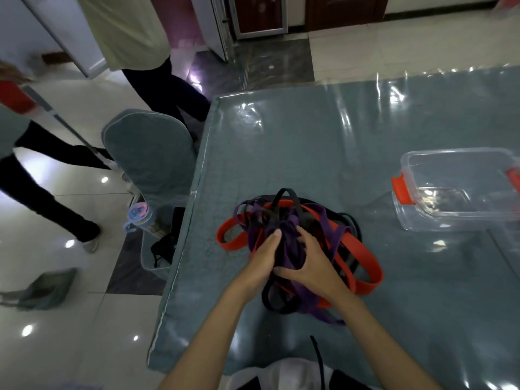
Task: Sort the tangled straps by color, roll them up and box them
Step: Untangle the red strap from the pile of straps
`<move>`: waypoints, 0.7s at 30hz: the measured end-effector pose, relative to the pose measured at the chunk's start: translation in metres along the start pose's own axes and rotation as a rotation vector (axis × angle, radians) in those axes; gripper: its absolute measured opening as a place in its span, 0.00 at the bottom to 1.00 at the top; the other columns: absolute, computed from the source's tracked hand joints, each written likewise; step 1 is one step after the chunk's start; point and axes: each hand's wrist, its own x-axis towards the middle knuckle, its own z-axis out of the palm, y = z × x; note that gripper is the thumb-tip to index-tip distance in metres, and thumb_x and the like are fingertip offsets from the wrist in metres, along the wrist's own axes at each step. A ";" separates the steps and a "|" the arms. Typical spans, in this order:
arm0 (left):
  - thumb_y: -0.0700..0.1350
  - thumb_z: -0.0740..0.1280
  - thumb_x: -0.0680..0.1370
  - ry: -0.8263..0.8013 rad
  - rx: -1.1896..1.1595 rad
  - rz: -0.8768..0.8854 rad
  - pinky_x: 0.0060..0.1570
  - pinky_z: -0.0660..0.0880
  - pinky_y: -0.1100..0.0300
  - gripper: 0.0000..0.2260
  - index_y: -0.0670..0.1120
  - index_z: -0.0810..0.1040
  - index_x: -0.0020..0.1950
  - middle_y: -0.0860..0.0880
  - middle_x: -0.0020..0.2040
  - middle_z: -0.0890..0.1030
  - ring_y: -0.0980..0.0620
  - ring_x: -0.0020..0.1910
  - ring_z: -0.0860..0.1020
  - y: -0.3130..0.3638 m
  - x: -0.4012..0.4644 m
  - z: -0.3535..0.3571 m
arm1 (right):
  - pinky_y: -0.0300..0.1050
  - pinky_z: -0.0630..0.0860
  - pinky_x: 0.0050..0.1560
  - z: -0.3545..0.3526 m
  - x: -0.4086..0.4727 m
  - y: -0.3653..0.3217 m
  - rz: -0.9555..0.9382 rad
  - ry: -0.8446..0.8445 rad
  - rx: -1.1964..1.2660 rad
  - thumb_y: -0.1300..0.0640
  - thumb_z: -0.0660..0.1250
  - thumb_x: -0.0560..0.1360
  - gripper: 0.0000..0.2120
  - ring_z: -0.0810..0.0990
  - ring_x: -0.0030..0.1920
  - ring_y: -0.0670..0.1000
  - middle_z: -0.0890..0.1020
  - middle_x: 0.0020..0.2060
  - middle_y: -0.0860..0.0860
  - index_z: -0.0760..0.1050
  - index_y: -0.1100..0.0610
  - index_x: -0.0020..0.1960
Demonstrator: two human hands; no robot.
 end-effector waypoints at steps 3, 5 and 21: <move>0.56 0.58 0.88 0.038 0.141 -0.042 0.78 0.67 0.55 0.22 0.49 0.73 0.79 0.48 0.76 0.76 0.52 0.75 0.74 0.002 0.001 -0.007 | 0.52 0.83 0.57 -0.012 0.007 0.013 0.051 0.183 -0.005 0.61 0.78 0.71 0.33 0.84 0.55 0.53 0.81 0.54 0.45 0.70 0.47 0.71; 0.53 0.59 0.88 0.080 0.169 -0.059 0.67 0.74 0.65 0.20 0.47 0.76 0.76 0.46 0.71 0.81 0.52 0.70 0.78 0.006 0.002 -0.024 | 0.59 0.82 0.56 -0.027 0.013 0.020 0.090 0.319 0.140 0.71 0.73 0.72 0.24 0.85 0.53 0.61 0.84 0.51 0.54 0.75 0.51 0.62; 0.43 0.64 0.85 0.097 -0.395 -0.176 0.45 0.85 0.53 0.11 0.42 0.81 0.65 0.43 0.54 0.88 0.47 0.49 0.85 0.004 0.027 -0.008 | 0.43 0.63 0.78 -0.003 0.002 -0.007 -0.006 -0.125 0.030 0.47 0.85 0.67 0.56 0.65 0.77 0.41 0.66 0.77 0.44 0.55 0.47 0.85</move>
